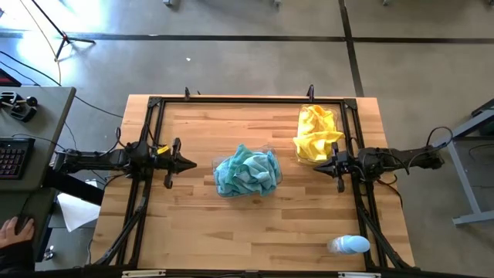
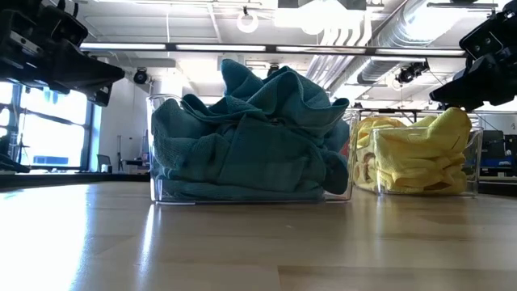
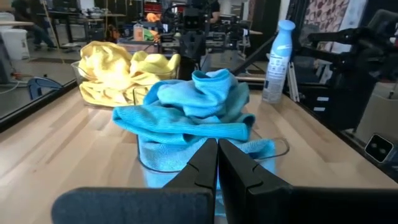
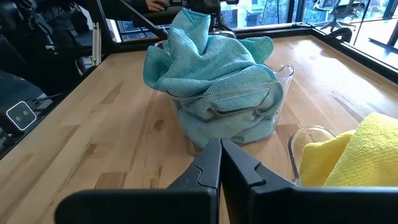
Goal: Sort microfiber towel by color & place in baskets
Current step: Return to Home Position
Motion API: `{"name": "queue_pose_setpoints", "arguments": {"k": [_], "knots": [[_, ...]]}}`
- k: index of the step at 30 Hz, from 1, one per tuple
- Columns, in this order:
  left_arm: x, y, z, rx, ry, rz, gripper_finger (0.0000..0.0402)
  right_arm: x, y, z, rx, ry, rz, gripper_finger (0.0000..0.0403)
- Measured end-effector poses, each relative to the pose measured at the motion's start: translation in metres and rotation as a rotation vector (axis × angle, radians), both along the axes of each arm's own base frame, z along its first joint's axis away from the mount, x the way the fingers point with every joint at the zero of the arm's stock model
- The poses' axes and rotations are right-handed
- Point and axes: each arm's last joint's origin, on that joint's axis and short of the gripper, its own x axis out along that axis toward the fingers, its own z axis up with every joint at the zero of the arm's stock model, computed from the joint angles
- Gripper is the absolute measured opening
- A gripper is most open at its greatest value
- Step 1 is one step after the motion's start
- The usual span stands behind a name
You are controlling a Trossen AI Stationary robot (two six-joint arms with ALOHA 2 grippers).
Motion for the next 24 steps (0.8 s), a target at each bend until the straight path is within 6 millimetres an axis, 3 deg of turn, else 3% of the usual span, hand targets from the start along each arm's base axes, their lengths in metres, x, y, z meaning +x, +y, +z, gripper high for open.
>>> {"name": "queue_pose_setpoints", "arguments": {"k": [24], "knots": [[0.0000,0.0030,0.0000,0.000,0.000,0.030,0.0000,0.0000,0.0001,0.0000,0.001,0.000,0.004,0.0000]]}}
